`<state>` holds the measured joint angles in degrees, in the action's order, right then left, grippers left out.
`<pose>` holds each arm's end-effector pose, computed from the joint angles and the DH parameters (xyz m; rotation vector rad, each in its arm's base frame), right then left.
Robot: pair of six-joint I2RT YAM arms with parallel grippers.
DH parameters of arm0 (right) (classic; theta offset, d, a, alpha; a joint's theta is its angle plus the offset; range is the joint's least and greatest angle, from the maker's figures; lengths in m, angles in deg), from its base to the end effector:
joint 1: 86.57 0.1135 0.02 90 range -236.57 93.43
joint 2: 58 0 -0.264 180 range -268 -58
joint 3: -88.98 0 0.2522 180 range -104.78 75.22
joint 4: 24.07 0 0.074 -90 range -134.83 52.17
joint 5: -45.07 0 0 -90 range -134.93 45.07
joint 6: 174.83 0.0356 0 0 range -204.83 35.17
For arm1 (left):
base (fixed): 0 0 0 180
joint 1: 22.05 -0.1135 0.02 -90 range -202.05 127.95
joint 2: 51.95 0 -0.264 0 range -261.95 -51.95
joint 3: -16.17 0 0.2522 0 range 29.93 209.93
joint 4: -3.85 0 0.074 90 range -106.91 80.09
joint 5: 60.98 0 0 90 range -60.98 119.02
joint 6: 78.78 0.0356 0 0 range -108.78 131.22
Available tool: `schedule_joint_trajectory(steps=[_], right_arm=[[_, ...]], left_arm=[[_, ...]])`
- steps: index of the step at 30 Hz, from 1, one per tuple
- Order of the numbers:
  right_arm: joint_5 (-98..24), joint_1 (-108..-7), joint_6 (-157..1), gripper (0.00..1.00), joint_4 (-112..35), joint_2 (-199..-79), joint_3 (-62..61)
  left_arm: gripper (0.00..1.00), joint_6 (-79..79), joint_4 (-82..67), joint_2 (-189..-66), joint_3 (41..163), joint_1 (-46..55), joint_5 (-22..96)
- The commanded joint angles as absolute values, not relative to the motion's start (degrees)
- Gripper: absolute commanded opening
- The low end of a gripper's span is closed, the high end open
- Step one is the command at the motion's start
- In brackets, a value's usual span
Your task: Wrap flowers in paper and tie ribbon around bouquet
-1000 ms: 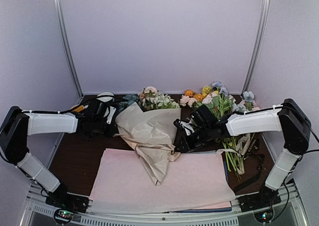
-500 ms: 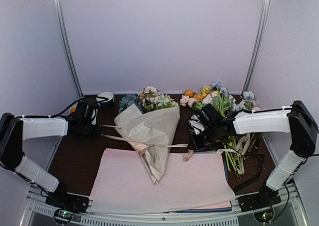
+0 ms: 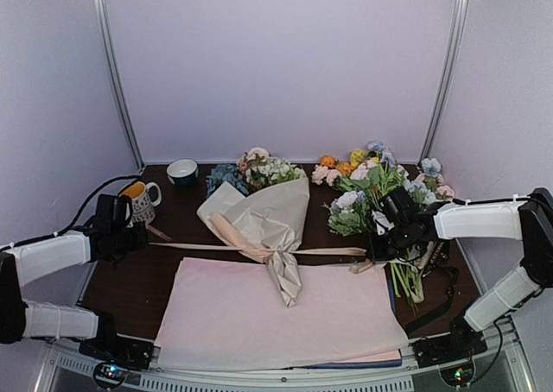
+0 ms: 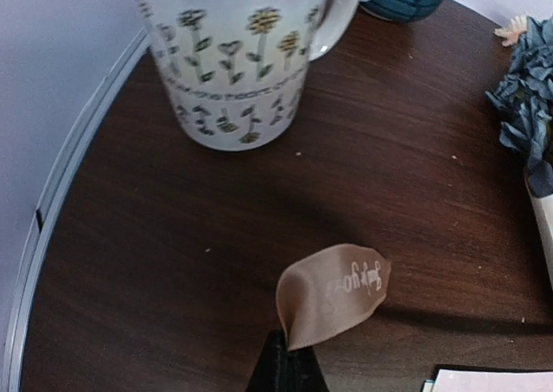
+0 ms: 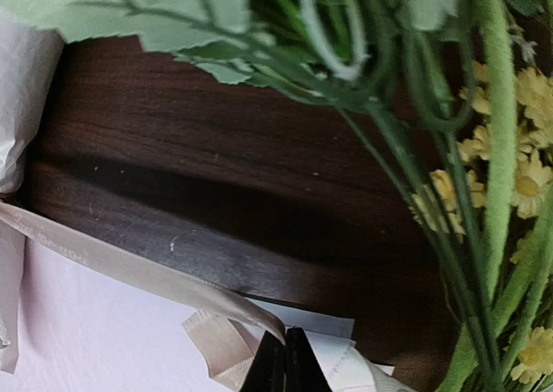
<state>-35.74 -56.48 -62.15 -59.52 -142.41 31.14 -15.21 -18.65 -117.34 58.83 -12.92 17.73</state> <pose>0.2317 0.1408 0.1671 -0.2311 2.7219 0.4990 0.2177 -0.0279 0.1788 -0.4461 2.2992 -0.0741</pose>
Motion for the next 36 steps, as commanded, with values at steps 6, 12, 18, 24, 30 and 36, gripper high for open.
schedule_joint_trajectory(steps=[6, 12, 18, 24, 30, 36], right_arm=[[-38.0, -65.4, -60.9, 0.0, -60.5, -138.3, 36.0], [-37.6, -69.2, -62.1, 0.0, -61.0, -137.7, 36.8], [-37.6, -70.2, -62.6, 0.0, -61.3, -137.7, 36.5], [-37.7, -71.9, -64.2, 0.0, -62.0, -137.7, 36.4], [-30.3, -64.6, -67.7, 0.0, -61.8, -137.7, 30.1], [-19.9, -53.7, -70.5, 0.0, -59.4, -135.9, 18.2]], left_arm=[[0.0, -23.7, -15.3, -106.9, 50.3, -23.9, 14.7], [0.0, -25.0, -15.1, -102.5, 48.8, -26.1, 14.1], [0.0, -24.8, -14.9, -103.5, 49.2, -26.5, 14.7], [0.0, -24.1, -13.4, -103.8, 49.1, -27.3, 16.7], [0.0, -17.9, -8.5, -103.7, 50.6, -16.8, 20.8], [0.0, -5.1, -6.1, -103.4, 55.1, 1.5, 23.6]])
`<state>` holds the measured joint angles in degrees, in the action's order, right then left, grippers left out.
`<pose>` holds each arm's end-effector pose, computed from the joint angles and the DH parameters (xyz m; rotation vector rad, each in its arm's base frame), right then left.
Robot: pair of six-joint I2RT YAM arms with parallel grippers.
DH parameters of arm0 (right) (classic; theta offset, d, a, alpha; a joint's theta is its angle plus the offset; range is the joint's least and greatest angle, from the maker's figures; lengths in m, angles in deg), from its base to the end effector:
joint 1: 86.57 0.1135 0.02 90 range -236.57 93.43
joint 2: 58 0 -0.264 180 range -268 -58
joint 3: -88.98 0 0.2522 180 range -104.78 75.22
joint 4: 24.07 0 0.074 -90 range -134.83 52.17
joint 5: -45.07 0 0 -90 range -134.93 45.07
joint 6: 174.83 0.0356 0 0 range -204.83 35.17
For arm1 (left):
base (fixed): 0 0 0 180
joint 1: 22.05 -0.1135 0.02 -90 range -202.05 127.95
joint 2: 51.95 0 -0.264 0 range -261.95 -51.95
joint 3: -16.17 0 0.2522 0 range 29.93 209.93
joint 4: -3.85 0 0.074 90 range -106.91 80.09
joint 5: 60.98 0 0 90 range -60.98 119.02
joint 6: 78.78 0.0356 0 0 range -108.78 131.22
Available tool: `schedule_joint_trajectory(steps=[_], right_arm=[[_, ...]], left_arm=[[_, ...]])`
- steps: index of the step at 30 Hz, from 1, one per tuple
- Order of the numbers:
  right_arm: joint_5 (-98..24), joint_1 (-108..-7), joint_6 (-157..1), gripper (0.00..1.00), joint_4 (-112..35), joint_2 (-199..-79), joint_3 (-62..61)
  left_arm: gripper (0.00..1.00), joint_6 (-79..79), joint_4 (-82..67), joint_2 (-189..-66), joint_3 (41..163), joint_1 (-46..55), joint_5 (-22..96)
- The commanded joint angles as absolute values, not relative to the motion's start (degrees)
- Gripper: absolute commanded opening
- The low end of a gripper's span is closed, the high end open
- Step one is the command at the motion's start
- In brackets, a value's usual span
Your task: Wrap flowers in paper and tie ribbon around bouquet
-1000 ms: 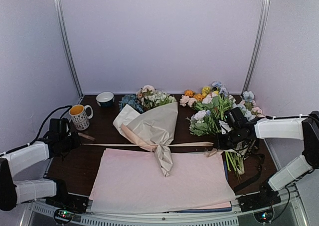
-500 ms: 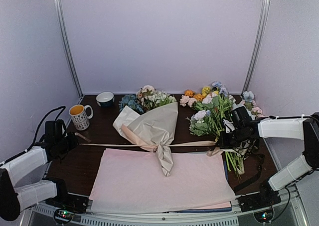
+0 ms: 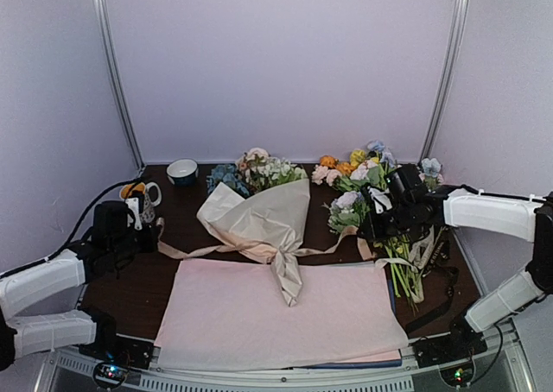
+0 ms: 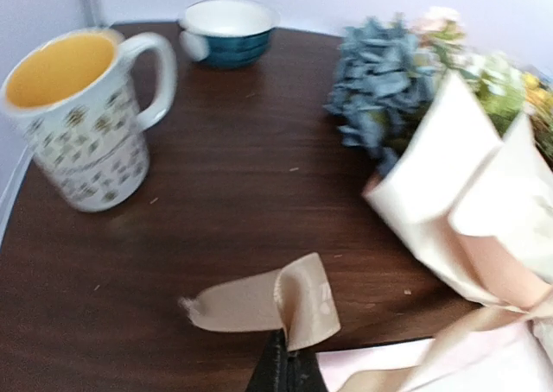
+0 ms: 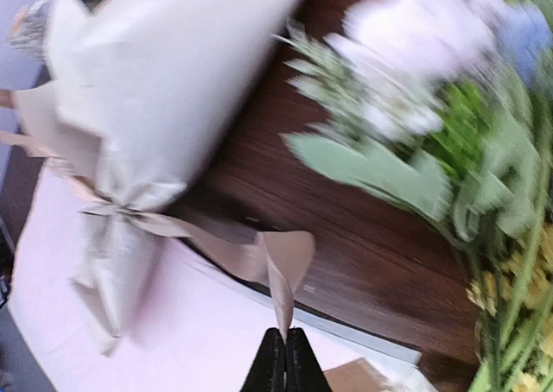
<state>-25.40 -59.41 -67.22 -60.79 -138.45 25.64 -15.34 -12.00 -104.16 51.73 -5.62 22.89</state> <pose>0.2443 0.1387 0.2128 -0.3605 2.5679 0.7340 0.1853 -0.0507 0.1911 -0.2528 2.1371 -0.3252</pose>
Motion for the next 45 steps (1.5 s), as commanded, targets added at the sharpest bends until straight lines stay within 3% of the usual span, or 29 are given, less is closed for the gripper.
schedule_joint_trajectory(steps=[1, 5, 9, 11, 15, 18, 21, 30, 45], right_arm=[[-18.7, -51.8, -71.4, 0.0, -59.3, -135.9, 16.0], [-15.2, -45.2, -75.0, 0.0, -59.3, -136.1, 8.4], [-12.3, -42.4, -74.6, 0.0, -56.0, -137.2, 5.1], [-11.9, -41.3, -74.5, 0.0, -54.8, -137.8, 4.0], [-11.3, -39.1, -74.4, 0.0, -53.7, -139.9, 1.5], [-9.1, -37.6, -73.7, 0.0, -51.8, -140.7, 0.2], [-7.6, -35.8, -73.3, 0.0, -49.3, -140.9, -0.3], [-6.6, -28.8, -75.2, 0.0, -49.0, -144.3, -2.8], [-5.8, -25.9, -77.4, 0.0, -48.3, -142.4, -4.8]], left_arm=[[0.03, -3.7, -6.2, -102.4, 55.3, 3.1, 24.8], [0.54, -0.7, -10.2, -100.1, 57.6, 10.5, 21.0], [0.78, 1.4, -18.4, -102.8, 64.5, 16.6, 12.4], [0.83, 2.3, -19.2, -104.3, 66.9, 17.6, 12.3], [0.83, 6.5, -13.0, -109.6, 68.7, 19.6, 20.0], [0.82, 7.4, -6.6, -118.8, 71.1, 20.5, 30.5], [0.78, 4.9, -3.3, -129.7, 76.5, 20.5, 33.1], [0.65, 6.7, -20.7, -160.0, 105.6, 20.5, 34.5], [0.53, 5.4, -18.6, -167.5, 98.6, 20.5, 30.7]])
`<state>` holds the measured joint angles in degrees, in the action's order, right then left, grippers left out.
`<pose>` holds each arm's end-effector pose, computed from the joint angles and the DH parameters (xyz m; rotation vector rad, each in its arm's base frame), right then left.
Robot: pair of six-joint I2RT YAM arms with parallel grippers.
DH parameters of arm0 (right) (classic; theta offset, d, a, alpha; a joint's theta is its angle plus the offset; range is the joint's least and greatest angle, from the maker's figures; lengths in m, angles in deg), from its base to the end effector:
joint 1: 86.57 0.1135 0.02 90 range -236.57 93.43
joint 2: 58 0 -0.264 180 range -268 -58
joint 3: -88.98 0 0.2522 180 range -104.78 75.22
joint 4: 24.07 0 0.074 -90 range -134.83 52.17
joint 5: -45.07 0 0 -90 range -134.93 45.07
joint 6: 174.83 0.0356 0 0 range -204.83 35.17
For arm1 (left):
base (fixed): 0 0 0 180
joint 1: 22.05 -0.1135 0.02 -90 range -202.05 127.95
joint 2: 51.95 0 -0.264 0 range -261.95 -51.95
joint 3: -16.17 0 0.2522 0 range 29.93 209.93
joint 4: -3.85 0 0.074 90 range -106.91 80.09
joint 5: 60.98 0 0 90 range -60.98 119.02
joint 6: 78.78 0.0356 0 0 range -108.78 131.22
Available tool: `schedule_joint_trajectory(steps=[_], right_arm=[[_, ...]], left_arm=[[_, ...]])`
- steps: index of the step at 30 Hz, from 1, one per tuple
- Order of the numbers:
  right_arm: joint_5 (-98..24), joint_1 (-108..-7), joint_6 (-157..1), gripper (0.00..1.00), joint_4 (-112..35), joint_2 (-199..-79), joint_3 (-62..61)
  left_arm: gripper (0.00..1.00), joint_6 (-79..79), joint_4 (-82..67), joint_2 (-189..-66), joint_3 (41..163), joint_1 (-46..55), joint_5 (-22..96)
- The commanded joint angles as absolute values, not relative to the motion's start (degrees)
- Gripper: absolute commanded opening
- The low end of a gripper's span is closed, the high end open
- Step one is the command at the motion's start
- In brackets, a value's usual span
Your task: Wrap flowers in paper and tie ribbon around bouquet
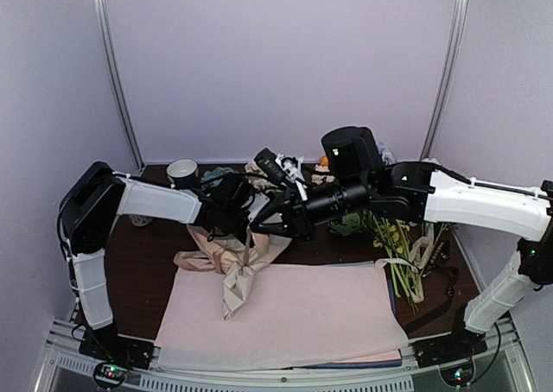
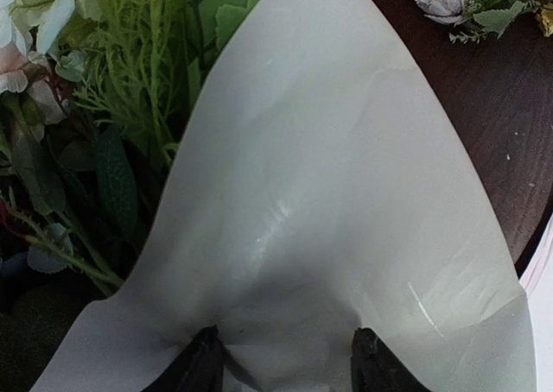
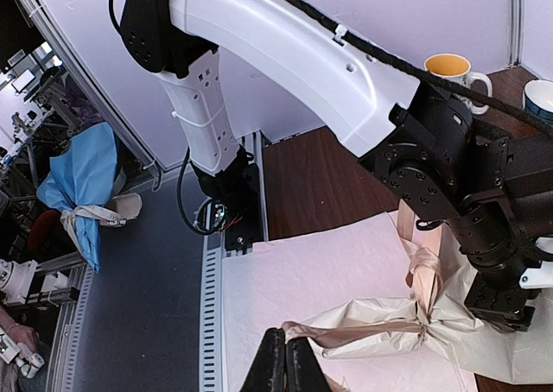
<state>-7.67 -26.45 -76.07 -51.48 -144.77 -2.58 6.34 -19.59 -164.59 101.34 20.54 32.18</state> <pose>0.1561 0.3150 0.3588 -1.3421 1.6966 1.3826 0.3038 -0.2819 0.1558 0.8331 2.3636 -0.4214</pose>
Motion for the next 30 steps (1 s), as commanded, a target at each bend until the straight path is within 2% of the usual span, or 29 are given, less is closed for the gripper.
schedule_joint_trajectory(steps=[1, 7, 13, 17, 24, 26, 30], right_arm=[[-6.1, -25.9, -77.6, 0.0, -48.2, -141.8, -4.3], [-8.9, -27.7, -77.1, 0.0, -47.3, -138.5, 1.0], [-12.6, -33.0, -74.1, 0.0, -45.6, -135.4, 10.8], [-14.3, -36.9, -71.1, 0.0, -44.1, -134.3, 16.9], [-16.2, -44.1, -66.5, 0.0, -41.3, -133.2, 25.6], [-16.7, -46.1, -66.4, 0.0, -41.6, -132.8, 26.4], [-16.3, -48.2, -67.7, 0.0, -43.0, -132.8, 25.8]], left_arm=[[0.53, 5.2, -18.3, -167.9, 98.3, 20.5, 30.6], [0.54, 4.7, -14.8, -166.4, 96.6, 20.5, 32.8], [0.7, 7.8, -15.0, -157.6, 98.6, 20.5, 35.2], [0.75, 9.6, -18.5, -152.3, 100.6, 20.3, 35.6], [0.78, 4.9, -19.5, -135.8, 88.4, 18.3, 32.8], [0.74, 0.9, -22.9, -132.2, 84.1, 17.0, 31.1], [0.47, -7.8, -27.1, -129.2, 74.7, 10.1, 33.9]])
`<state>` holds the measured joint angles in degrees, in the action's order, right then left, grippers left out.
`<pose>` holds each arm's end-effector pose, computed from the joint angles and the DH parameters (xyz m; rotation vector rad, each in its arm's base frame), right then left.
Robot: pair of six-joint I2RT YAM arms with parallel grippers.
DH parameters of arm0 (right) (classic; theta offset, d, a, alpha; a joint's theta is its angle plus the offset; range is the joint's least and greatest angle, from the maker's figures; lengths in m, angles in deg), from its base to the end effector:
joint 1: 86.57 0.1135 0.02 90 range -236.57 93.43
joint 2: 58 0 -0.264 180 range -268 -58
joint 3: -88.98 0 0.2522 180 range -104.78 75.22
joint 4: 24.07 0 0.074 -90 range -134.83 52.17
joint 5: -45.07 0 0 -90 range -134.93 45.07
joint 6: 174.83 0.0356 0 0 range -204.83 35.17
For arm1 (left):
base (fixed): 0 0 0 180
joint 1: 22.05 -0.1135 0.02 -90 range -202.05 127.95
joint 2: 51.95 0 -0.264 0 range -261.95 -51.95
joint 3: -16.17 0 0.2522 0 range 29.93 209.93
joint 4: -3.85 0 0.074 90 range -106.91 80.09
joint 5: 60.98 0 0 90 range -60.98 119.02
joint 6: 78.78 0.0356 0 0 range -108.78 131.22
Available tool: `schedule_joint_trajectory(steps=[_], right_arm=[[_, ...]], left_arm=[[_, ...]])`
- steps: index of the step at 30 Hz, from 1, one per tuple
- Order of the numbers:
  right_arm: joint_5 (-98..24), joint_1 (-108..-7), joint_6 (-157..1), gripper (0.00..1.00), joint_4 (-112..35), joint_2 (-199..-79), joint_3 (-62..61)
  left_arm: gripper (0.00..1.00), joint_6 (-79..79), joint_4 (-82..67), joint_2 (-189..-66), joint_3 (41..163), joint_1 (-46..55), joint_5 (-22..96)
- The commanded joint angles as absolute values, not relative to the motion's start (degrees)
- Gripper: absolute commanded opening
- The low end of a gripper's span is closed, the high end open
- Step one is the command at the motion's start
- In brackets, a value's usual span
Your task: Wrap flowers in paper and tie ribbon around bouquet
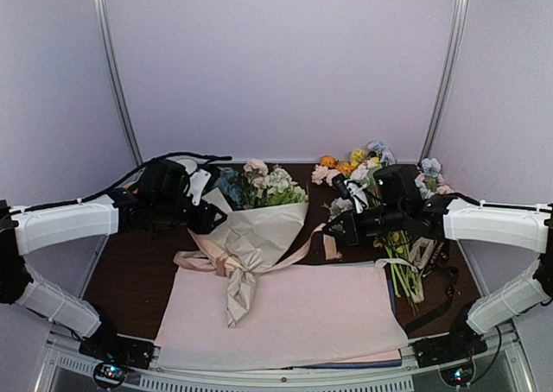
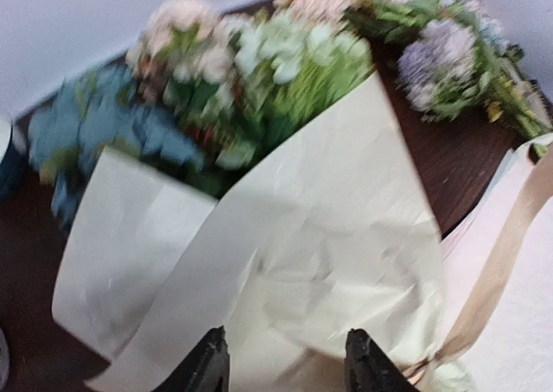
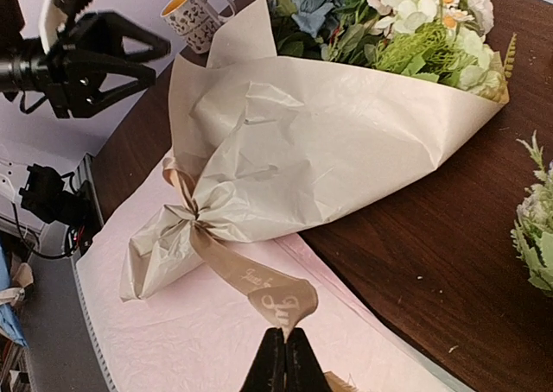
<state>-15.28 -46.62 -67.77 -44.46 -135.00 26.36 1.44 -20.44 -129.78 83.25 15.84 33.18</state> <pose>0.2119 0.2004 0.2483 -0.7653 2.1818 1.1045 0.2366 -0.1874 0.2617 0.5834 2.1566 -0.5437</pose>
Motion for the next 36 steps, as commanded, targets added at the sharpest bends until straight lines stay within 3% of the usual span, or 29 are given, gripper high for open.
schedule_joint_trajectory(steps=[1, 4, 7, 9, 15, 22, 27, 30, 36], right_arm=[[-16.3, -48.3, -68.1, 0.0, -43.4, -133.0, 25.5], [-15.8, -48.7, -69.2, 0.0, -44.7, -133.8, 24.5], [-15.1, -48.9, -69.4, 0.0, -44.8, -134.7, 24.2], [-14.5, -49.0, -69.3, 0.0, -44.7, -135.2, 24.2], [-14.1, -49.2, -69.3, 0.0, -44.5, -135.4, 24.5], [-14.1, -52.4, -69.5, 0.0, -45.1, -134.5, 24.8], [-14.4, -54.3, -71.5, 0.0, -47.6, -134.1, 24.6], [-14.0, -55.6, -72.2, 0.0, -48.4, -134.0, 24.6], [-12.9, -57.1, -72.4, 0.0, -48.5, -134.4, 24.6]], left_arm=[[0.43, -9.3, -27.0, -128.6, 72.3, 8.8, 34.4], [0.44, -10.7, -23.9, -127.1, 66.7, 7.6, 35.9], [0.58, -8.9, -14.6, -127.6, 61.1, 7.6, 42.1], [0.61, -8.7, -12.3, -129.4, 60.4, 7.6, 42.1], [0.6, -9.9, -7.5, -128.1, 58.4, 7.6, 43.6], [0.61, -9.4, -11.6, -112.3, 57.9, 7.8, 40.5], [0.46, -12.5, -21.7, -105.6, 56.4, 7.9, 31.3], [0.42, -13.9, -21.6, -109.5, 54.0, 8.0, 35.6], [0.59, -9.9, -17.7, -121.0, 56.1, 8.0, 41.2]])
